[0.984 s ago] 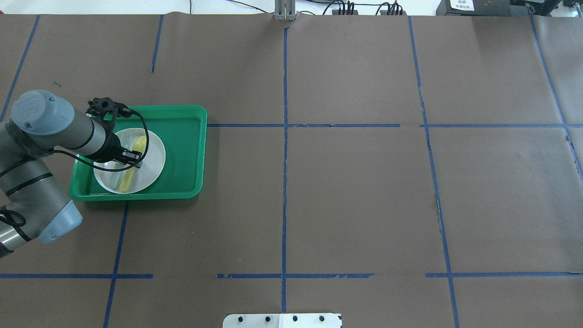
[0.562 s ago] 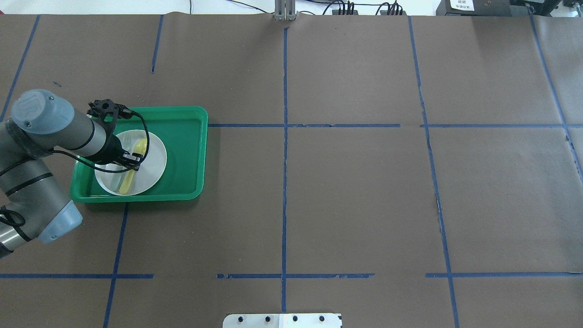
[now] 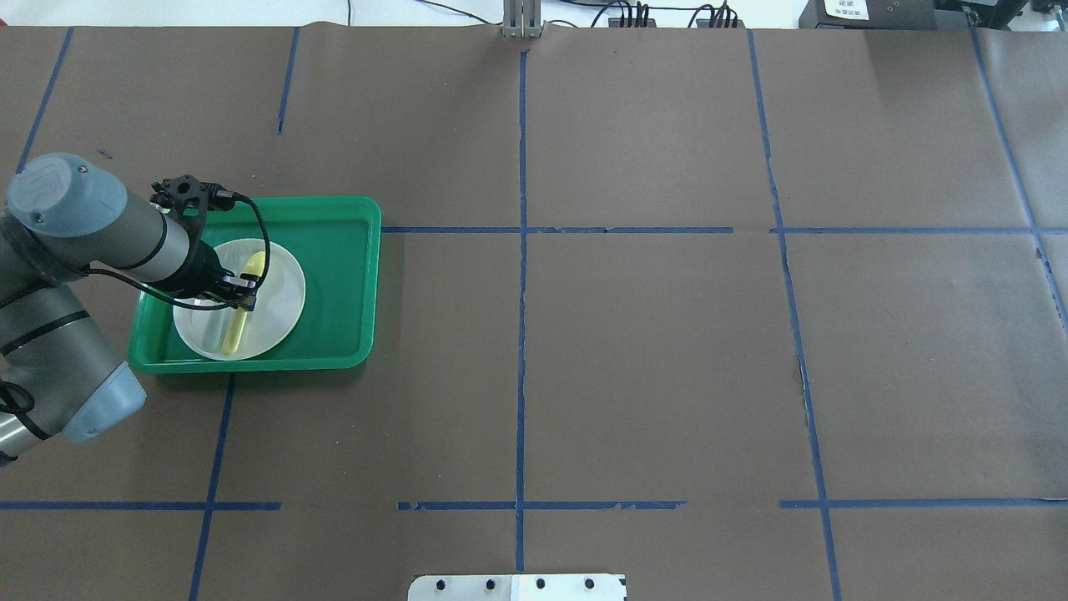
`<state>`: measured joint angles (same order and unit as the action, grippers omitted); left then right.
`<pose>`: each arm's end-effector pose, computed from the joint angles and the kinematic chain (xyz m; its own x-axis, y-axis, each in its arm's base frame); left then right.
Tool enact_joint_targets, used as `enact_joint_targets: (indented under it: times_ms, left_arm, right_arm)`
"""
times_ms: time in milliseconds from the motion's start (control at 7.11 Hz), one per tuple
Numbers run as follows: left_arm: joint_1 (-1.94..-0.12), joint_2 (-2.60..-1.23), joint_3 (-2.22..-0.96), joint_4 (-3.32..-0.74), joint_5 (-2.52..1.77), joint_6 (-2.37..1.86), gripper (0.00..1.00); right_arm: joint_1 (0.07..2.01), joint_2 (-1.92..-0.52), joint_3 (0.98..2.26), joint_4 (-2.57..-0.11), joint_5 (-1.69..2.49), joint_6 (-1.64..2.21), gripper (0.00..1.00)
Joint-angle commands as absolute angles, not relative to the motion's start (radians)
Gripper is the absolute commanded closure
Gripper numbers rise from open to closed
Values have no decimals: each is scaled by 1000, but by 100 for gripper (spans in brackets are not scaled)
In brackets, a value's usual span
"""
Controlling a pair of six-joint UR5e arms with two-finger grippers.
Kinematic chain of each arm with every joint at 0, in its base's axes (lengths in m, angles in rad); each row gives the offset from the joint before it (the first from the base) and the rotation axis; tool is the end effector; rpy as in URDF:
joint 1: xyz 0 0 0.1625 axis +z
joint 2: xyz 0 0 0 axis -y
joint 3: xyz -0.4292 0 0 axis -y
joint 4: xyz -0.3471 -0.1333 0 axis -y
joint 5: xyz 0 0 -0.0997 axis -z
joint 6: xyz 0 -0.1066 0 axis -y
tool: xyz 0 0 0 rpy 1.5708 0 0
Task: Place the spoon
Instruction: 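Carry the spoon past the plate and lower it onto the tray beside the plate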
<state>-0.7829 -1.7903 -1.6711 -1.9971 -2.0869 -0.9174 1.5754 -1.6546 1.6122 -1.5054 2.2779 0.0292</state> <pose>0.3394 -0.4516 0.4727 0.6419 0.1071 -0.7593 -0.0179 0.9920 0.1249 0.0659 -0.4121 0.6836 0.7598 0.0178 0.6499 -0.0268 0.9996 0.0040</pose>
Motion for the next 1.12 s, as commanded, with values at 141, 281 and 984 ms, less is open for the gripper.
enact_joint_targets:
  times_ms: [141,281,984]
  left_arm:
    - [-811,-1874,-1674,-1974,-2083,-1127,100]
    - [-804,-1935,-1667,-1912,-2079,-1175,100]
    - [-670,-2019,-1585,-1891,-2000,-1261,90]
  right_arm:
    - [1575,-1655,1612,-1505,2278,29,0]
    - [1575,-1654,1612,-1505,2278,29,0]
    - [1575,-1655,1612,-1506,2278,29,0]
